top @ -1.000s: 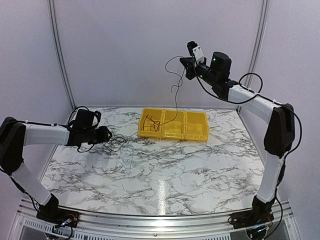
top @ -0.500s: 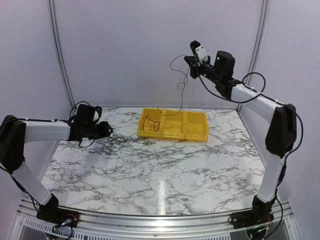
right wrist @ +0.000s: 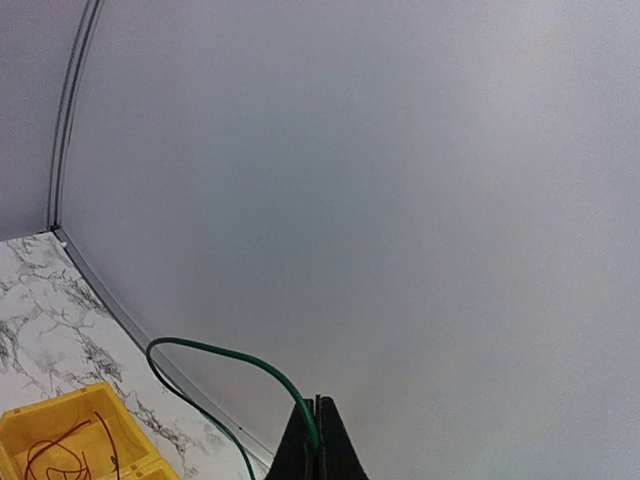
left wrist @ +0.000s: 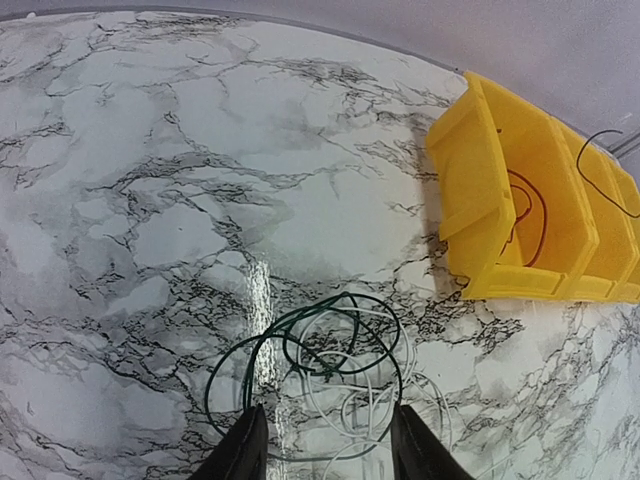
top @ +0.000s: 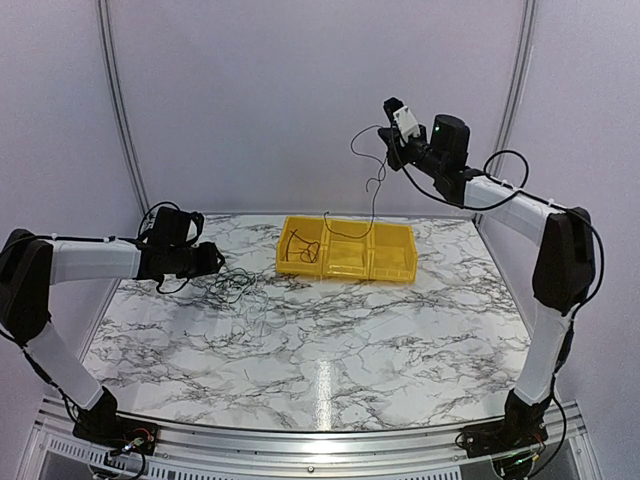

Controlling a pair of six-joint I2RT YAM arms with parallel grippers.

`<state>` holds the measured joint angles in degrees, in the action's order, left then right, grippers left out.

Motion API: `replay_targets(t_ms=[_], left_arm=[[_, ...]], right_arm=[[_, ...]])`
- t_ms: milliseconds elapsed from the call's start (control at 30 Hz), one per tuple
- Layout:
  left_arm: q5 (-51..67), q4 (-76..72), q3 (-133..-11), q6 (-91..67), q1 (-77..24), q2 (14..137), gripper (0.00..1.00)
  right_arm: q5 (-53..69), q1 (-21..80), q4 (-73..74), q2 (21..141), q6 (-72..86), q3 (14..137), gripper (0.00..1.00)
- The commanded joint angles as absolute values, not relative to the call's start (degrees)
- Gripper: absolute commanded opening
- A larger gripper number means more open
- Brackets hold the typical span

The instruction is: Untangle the cables

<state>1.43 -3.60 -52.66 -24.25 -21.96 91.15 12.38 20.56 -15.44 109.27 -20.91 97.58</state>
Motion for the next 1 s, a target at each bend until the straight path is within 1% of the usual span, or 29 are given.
replay_targets(t_ms=[0, 100, 233, 433, 600, 800, 967], left_arm=[[1.09, -1.93, -53.04, -24.1, -21.64, 91.49, 0.45], [0.76, -1.93, -52.46, -24.36, -21.62, 91.58, 0.45], [0.52, -2.14, -51.68, -25.44, -21.64, 90.87, 0.45], [0.35, -2.46, -50.04, -25.96, -21.67, 89.67, 0.45], [0.38, -2.79, -48.31, -26.67, -21.62, 87.87, 0.45], [-0.38, -2.55, -46.73, -27.11, -21.67, 85.44, 0.45], [-2.23, -2.31, -44.88, -27.57, -21.62, 82.97, 0.45]], right_arm=[[9.17, 19.69, -14.73, 110.12, -21.32, 97.34, 0.0], [11.44, 19.76, -13.62, 111.13, -19.35, 96.5, 0.0], [10.49, 20.54, -13.22, 112.81, -18.27, 96.33, 0.0], [17.04, 21.87, -11.37, 115.64, -15.4, 96.48, 0.0], [18.77, 24.24, -12.04, 119.83, -11.88, 98.09, 0.0], [17.23, 25.92, -11.62, 125.46, -9.06, 100.11, 0.0], [13.68, 25.8, -11.8, 126.83, -9.01, 97.71, 0.0]])
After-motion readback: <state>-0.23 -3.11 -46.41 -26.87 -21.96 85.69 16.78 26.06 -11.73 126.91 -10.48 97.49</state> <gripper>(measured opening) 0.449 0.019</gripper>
